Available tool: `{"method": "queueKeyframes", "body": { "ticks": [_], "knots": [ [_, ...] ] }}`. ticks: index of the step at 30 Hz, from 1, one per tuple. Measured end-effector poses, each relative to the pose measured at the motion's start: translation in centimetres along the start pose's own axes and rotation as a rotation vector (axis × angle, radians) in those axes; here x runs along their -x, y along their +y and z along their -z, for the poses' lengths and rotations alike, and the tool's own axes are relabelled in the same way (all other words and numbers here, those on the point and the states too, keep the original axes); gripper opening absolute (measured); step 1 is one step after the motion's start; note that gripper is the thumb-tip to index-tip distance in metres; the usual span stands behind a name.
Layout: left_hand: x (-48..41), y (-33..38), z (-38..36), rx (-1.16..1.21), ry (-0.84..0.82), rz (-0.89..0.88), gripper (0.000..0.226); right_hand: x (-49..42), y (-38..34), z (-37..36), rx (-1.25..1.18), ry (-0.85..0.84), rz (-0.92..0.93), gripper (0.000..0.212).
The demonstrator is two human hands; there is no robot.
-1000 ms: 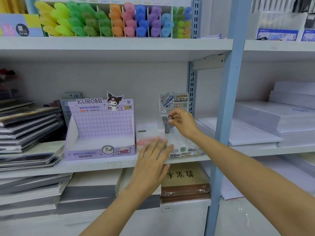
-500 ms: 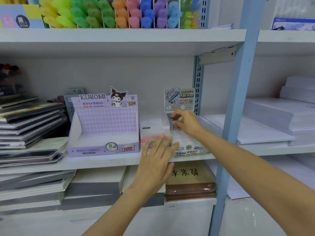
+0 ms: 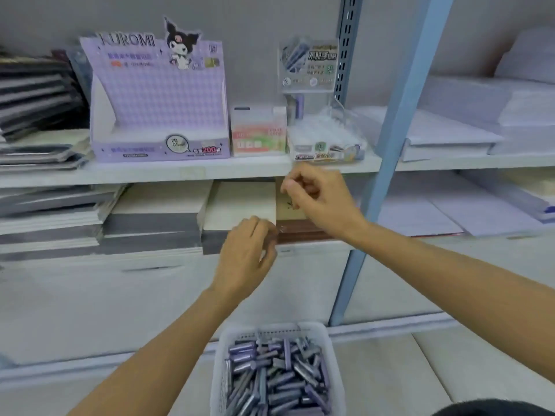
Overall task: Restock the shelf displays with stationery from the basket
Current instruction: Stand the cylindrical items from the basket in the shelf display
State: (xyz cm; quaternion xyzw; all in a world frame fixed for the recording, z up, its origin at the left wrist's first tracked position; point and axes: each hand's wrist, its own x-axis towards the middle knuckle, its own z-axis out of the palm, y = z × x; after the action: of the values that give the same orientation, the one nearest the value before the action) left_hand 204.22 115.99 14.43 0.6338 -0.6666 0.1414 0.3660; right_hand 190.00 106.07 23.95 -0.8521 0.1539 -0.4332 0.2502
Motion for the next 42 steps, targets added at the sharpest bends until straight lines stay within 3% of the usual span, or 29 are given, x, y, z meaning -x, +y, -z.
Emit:
{"method": "queueKeyframes", "body": {
  "ticks": [6,10,16,24,28,32,37,42],
  "knots": [
    [12.0,-2.9,-7.8,0.166,-0.766,0.428,0.013,11.3,8.6,-8.3,0.139,-0.647,-0.339,0.015],
    [19.4,-4.2,-11.6,0.148,-0.961,0.622,0.016,19.1,14.2,-12.2,0.195,-0.864,-0.529,0.013],
    [25.1,-4.9,-14.7,0.097,-1.016,0.785,0.042,27.4,19.2,-14.3,0.301,-0.984,-0.755,0.028],
    [26.9,-5.4,-16.1,0.136,-0.793,0.907,0.016,31.0,20.7,-17.4,0.377,-0.912,-0.868,0.054],
    [27.4,-6.2,-16.0,0.194,-0.805,0.846,0.01,31.1,20.8,-18.7,0.432,-0.924,-0.886,0.034],
    [27.5,-6.8,-15.6,0.289,-0.808,0.861,0.019,30.6,20.8,-18.2,0.326,-0.952,-0.877,0.029],
    [26.4,-6.9,-14.6,0.588,-0.62,1.166,0.023,28.4,21.1,-15.9,0.093,-0.878,-0.85,0.014],
    [23.9,-5.0,-15.7,0.876,-0.522,1.443,0.025,27.0,18.9,-16.1,-0.211,-0.846,-0.98,0.006]
  ]
}}
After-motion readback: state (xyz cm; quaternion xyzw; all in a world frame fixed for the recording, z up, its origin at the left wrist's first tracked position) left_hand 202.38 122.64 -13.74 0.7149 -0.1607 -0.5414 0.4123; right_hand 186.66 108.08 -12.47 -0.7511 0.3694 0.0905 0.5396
